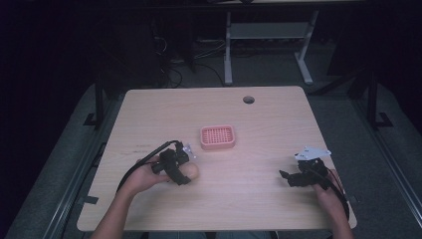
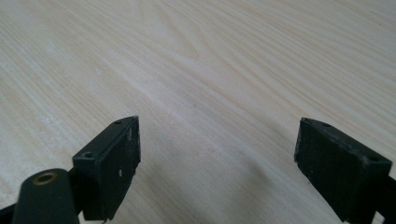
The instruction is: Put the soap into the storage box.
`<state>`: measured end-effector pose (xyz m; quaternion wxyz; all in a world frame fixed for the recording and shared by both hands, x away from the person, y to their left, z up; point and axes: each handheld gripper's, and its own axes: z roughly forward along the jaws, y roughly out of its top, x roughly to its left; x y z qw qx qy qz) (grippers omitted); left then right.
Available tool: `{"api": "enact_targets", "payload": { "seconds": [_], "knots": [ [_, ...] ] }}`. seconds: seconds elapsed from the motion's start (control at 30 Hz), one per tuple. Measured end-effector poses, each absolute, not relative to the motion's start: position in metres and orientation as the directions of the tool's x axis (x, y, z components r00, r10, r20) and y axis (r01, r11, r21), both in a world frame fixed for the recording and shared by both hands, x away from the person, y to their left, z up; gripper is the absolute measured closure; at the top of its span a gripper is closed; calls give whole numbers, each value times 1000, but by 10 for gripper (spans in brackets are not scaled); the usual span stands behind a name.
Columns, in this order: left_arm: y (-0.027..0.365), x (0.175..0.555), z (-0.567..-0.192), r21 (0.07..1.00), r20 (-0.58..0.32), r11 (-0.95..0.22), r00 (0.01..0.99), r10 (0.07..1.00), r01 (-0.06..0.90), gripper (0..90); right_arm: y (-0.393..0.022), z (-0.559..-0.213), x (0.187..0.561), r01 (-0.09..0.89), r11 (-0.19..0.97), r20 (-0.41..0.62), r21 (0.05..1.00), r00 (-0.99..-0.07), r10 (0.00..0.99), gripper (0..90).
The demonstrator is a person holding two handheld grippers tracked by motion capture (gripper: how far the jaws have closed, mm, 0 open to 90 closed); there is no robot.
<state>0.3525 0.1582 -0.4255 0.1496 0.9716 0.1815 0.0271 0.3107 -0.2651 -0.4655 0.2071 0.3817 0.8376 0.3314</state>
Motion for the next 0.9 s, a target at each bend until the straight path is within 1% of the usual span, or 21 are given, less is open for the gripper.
{"api": "enact_targets", "payload": {
  "seconds": [0.43, 0.9],
  "knots": [
    [156, 360, -420, 302, -6, -887, 931, 365, 349, 320, -266, -465, 311, 499, 486, -94, 717, -622, 777, 139],
    [145, 372, -413, 298, -4, -894, 937, 350, 335, 320, -267, -463, 310, 492, 471, -89, 732, -617, 782, 139]
  ]
}}
